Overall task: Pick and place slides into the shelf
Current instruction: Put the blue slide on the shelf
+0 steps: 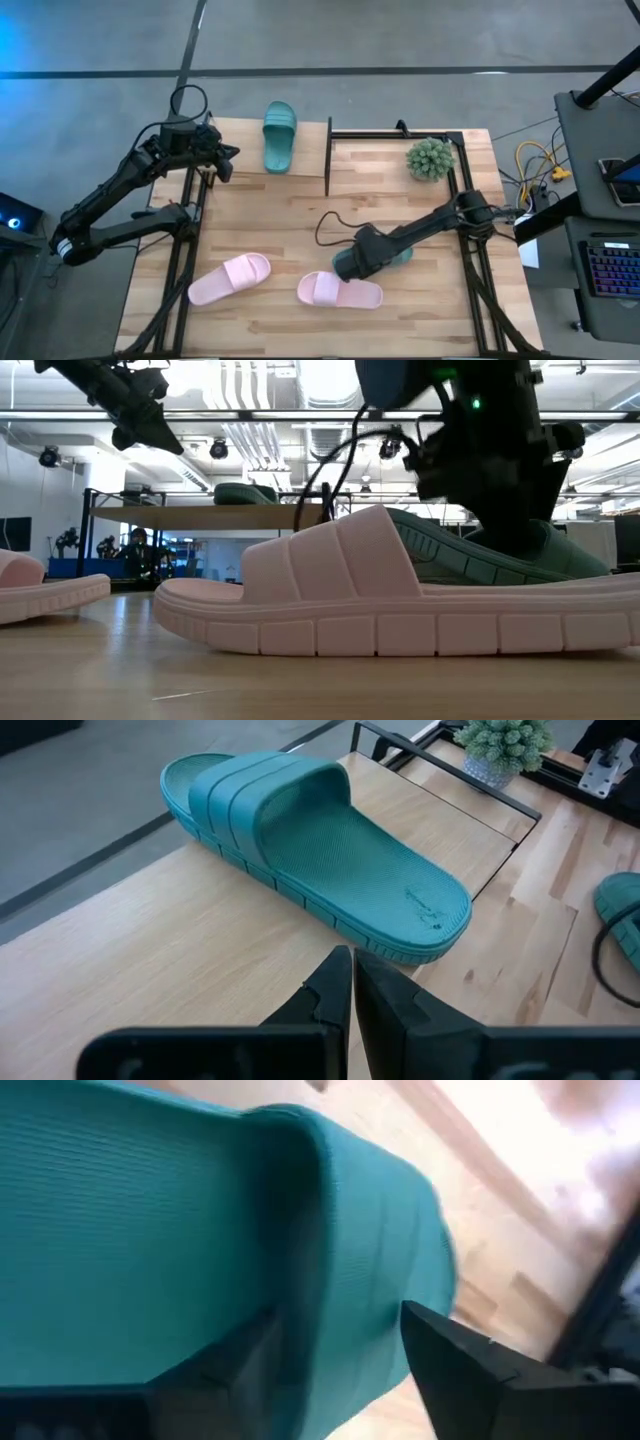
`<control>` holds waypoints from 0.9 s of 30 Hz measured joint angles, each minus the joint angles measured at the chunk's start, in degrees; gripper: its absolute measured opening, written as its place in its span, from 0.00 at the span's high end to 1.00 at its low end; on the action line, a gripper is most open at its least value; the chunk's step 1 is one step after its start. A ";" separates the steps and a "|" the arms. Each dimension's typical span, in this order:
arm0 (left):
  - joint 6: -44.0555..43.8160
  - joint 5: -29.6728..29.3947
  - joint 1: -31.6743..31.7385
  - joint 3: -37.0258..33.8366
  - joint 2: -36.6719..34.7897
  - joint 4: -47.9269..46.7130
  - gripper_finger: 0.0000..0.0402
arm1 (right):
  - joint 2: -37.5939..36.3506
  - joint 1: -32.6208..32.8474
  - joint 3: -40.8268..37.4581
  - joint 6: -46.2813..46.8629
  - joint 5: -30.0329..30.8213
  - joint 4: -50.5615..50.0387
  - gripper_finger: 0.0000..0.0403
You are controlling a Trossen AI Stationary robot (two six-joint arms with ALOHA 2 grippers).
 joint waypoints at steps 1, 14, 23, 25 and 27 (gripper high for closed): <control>0.00 0.22 0.01 -0.02 -0.02 0.00 1.00 | 0.55 0.00 -0.02 -0.68 0.26 -0.48 0.56; -0.35 1.47 0.01 -0.02 -0.47 -0.04 1.00 | -4.58 0.02 2.07 -6.72 13.09 0.45 0.97; -2.57 2.56 0.01 -0.02 -1.29 0.05 1.00 | -15.84 -3.36 8.60 -28.01 24.26 17.38 0.97; -3.34 3.67 0.01 0.00 -1.35 -0.01 1.00 | -16.58 -5.77 9.26 -32.83 21.22 21.97 0.97; -3.34 5.67 0.01 -0.02 -1.51 0.05 1.00 | -16.59 -7.98 9.86 -38.62 16.96 24.86 0.97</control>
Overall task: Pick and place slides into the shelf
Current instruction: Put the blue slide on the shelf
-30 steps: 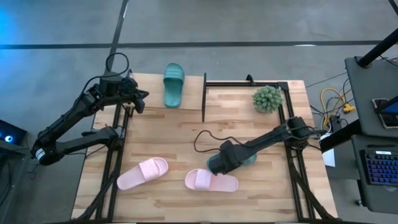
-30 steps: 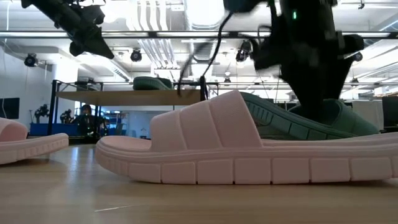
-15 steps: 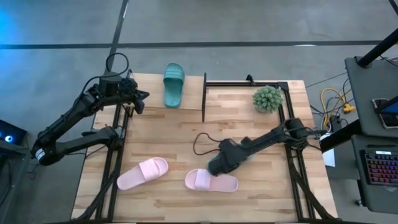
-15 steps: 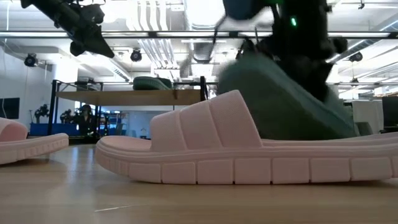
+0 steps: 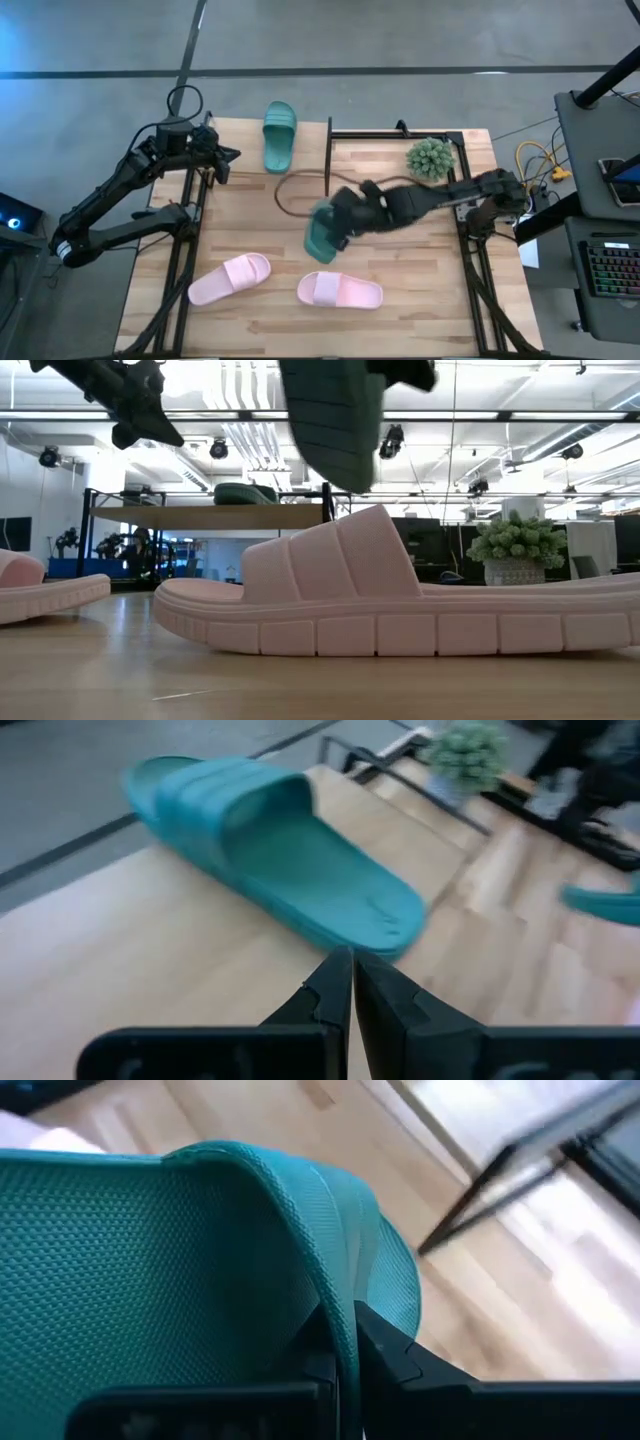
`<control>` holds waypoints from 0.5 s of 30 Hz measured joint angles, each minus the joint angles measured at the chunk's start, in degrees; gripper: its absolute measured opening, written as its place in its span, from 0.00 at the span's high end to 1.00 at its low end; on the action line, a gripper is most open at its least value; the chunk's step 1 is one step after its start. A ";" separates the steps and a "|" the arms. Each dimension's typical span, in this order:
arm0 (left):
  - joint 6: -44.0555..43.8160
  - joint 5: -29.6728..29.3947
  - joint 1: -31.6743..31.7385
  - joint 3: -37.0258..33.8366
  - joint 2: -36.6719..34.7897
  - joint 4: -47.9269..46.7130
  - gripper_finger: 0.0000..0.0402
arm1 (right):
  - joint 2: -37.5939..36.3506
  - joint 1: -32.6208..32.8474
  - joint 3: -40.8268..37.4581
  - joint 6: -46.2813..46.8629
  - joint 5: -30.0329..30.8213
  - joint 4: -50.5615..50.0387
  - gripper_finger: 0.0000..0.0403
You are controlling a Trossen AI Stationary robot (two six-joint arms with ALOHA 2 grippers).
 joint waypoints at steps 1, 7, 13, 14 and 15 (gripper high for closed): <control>0.00 1.00 0.00 0.00 -0.06 0.00 1.00 | 0.46 -0.81 0.21 -2.83 -0.50 -0.09 0.97; 0.02 4.03 -0.03 0.01 -1.04 0.00 1.00 | 5.87 -4.40 -0.02 -18.90 -3.03 -1.43 0.96; 0.02 4.06 -0.02 0.02 -1.78 -0.02 1.00 | 13.12 -7.63 2.26 -27.85 -9.07 7.67 0.96; 0.02 4.06 -0.02 0.00 -1.91 -0.06 1.00 | 14.39 -7.89 3.28 -29.19 -9.40 8.60 0.96; 0.02 4.06 -0.02 0.00 -2.01 -0.11 1.00 | 15.62 -8.17 4.44 -30.58 -10.01 9.38 0.96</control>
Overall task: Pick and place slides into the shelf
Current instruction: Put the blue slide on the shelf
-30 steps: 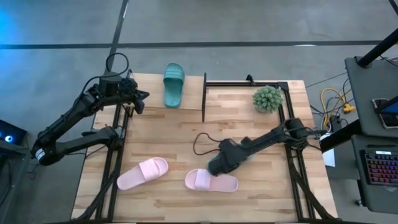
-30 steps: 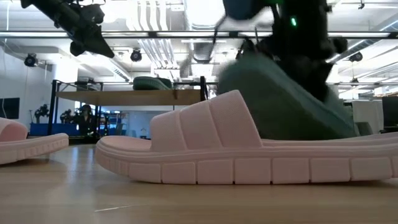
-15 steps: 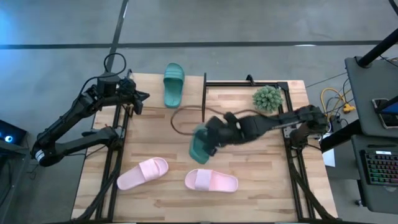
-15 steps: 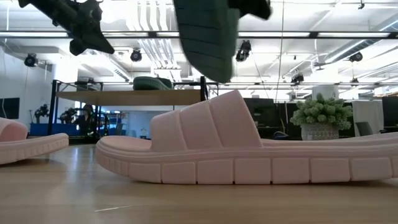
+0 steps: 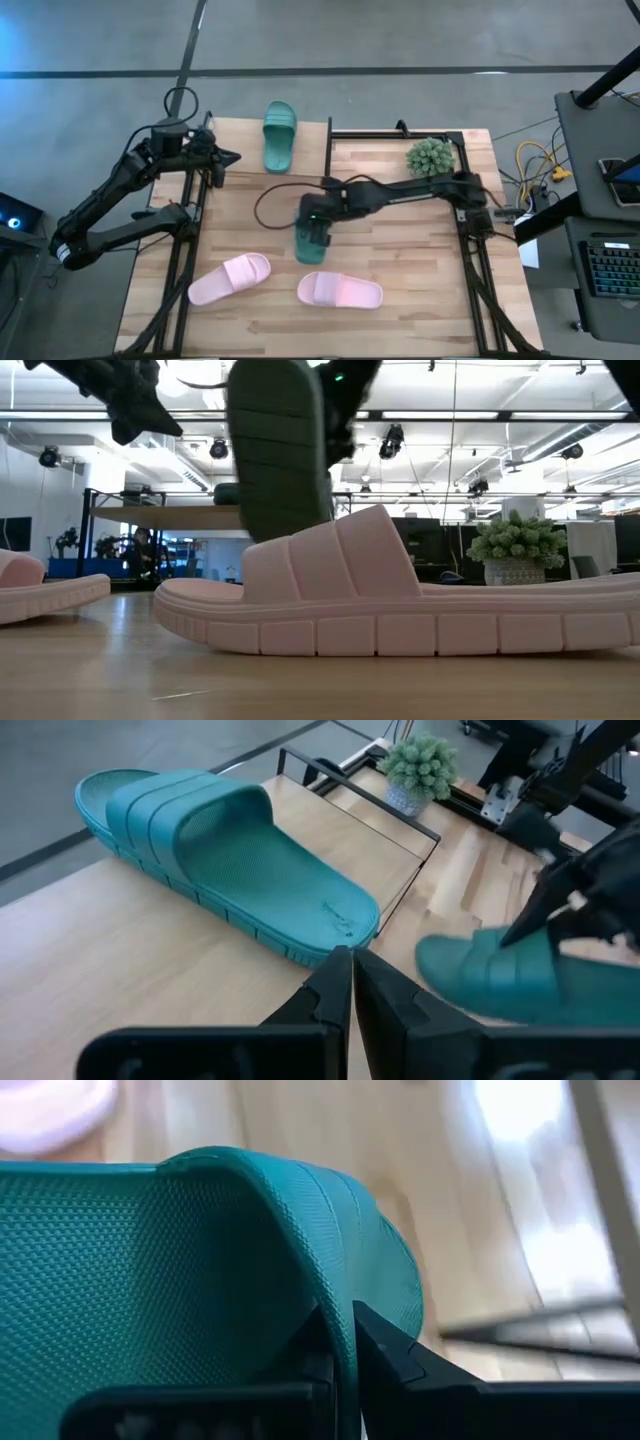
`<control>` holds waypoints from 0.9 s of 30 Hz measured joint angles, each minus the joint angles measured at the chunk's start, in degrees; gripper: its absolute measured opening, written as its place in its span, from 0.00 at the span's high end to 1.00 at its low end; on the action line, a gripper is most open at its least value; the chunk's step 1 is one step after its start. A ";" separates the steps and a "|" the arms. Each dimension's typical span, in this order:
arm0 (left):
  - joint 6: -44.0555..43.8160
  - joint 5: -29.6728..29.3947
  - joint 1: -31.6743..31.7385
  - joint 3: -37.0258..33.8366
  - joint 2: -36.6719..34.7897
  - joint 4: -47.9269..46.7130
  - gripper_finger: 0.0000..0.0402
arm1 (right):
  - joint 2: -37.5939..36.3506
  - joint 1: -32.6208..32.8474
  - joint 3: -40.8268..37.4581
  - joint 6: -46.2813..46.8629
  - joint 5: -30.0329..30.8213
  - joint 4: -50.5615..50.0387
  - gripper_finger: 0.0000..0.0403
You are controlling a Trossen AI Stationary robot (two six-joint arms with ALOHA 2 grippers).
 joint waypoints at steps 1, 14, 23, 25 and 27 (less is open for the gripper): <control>0.00 0.02 0.02 0.02 -0.03 0.00 1.00 | 1.30 -0.20 1.34 -1.11 -0.55 0.33 0.96; 0.04 -0.15 0.02 0.00 -1.15 -8.15 1.00 | 17.64 0.41 19.00 -14.41 1.91 -4.06 0.84; -3.73 -0.17 0.02 0.00 -4.10 -9.01 1.00 | 18.36 0.39 24.92 -13.40 1.96 -6.92 0.52; -5.38 -0.14 0.02 0.00 -5.22 -9.02 1.00 | 17.68 0.37 26.23 -11.49 2.20 -8.09 0.47; -6.30 0.06 0.02 -0.05 -6.37 -9.03 1.00 | 16.54 0.30 28.06 -8.60 4.19 -9.37 0.44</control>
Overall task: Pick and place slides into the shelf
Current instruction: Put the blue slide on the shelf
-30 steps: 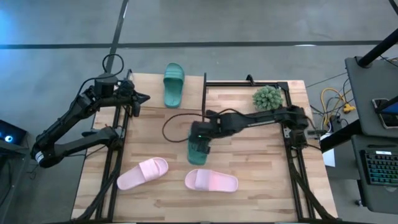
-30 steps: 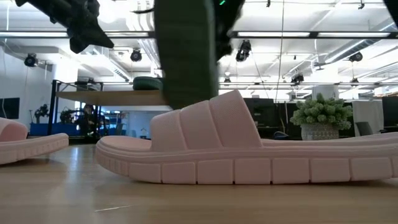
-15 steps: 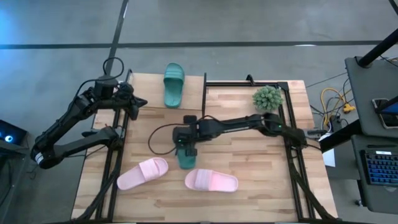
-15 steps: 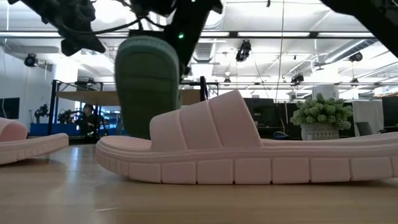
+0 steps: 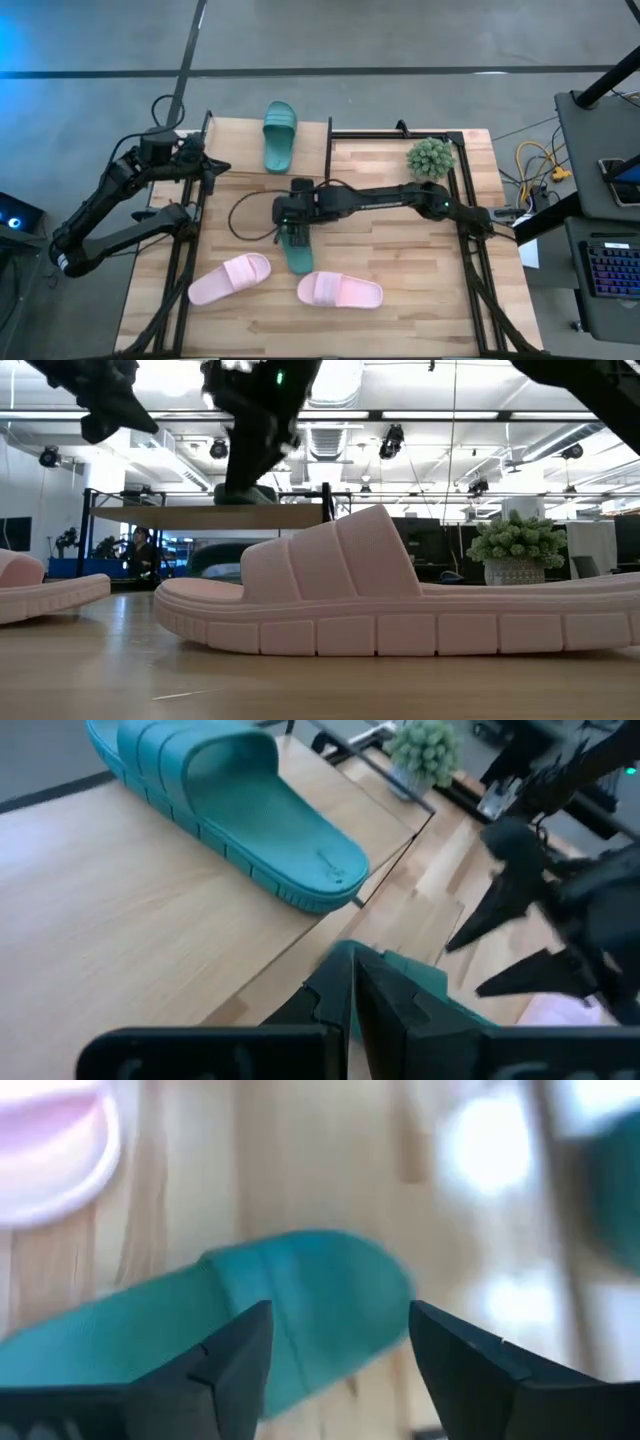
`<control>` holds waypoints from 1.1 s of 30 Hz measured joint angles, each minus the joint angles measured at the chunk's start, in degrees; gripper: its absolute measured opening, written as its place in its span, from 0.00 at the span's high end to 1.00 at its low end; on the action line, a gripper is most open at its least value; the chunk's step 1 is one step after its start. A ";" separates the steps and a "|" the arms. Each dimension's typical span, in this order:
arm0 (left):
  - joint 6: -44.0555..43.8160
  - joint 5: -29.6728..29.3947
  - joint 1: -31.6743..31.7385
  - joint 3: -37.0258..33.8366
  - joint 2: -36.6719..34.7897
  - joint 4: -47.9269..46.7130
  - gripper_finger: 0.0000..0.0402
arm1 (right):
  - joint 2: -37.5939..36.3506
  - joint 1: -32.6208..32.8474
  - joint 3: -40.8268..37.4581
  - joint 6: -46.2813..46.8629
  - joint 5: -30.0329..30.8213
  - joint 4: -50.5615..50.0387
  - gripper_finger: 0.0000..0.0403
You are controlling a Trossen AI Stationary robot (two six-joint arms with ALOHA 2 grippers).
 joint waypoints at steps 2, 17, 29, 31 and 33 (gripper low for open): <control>-0.17 0.91 0.00 -0.53 -1.42 0.02 1.00 | -1.36 -0.03 1.89 2.92 1.90 -1.63 0.42; -3.23 5.64 -5.04 -13.17 -8.22 12.58 1.00 | -15.13 0.02 3.28 18.47 22.95 -13.57 0.41; -10.49 21.66 -10.95 -9.78 11.58 38.60 1.00 | -17.15 -1.52 3.15 18.81 23.47 -19.11 0.41; -9.00 18.84 -14.99 -9.39 14.90 39.38 1.00 | -17.15 -1.75 3.12 18.76 24.12 -20.64 0.42; -7.55 12.35 -20.31 -9.53 17.98 37.50 1.00 | -17.13 -2.06 3.08 18.70 24.51 -22.40 0.42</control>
